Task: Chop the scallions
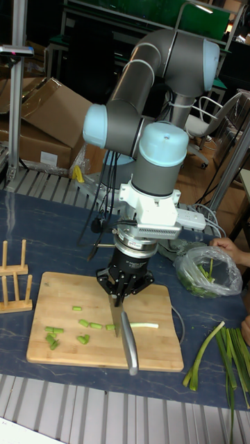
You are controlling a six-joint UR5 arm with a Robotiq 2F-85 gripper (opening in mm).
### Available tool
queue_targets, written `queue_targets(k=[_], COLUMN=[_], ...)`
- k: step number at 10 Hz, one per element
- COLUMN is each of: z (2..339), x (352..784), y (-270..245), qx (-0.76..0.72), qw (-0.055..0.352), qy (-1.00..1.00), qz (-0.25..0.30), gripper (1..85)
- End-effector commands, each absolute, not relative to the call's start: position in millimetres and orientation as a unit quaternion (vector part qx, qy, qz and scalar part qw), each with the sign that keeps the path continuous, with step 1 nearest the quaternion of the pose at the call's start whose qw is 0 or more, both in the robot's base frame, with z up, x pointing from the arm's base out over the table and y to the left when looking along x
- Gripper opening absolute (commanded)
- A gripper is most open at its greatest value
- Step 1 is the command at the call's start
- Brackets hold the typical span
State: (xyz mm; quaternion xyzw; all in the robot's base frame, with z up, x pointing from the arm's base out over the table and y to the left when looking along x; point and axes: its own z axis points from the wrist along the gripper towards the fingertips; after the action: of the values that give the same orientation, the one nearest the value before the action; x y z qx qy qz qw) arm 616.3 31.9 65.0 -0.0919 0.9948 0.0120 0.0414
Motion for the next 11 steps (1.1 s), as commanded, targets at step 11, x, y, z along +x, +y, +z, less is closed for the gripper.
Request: queue_targets(k=[11], z=[62.0], x=[636.9], y=[27.4], qx=[-0.12], qw=[0.025], qy=[0.992], qz=[0.01], gripper=[1.7])
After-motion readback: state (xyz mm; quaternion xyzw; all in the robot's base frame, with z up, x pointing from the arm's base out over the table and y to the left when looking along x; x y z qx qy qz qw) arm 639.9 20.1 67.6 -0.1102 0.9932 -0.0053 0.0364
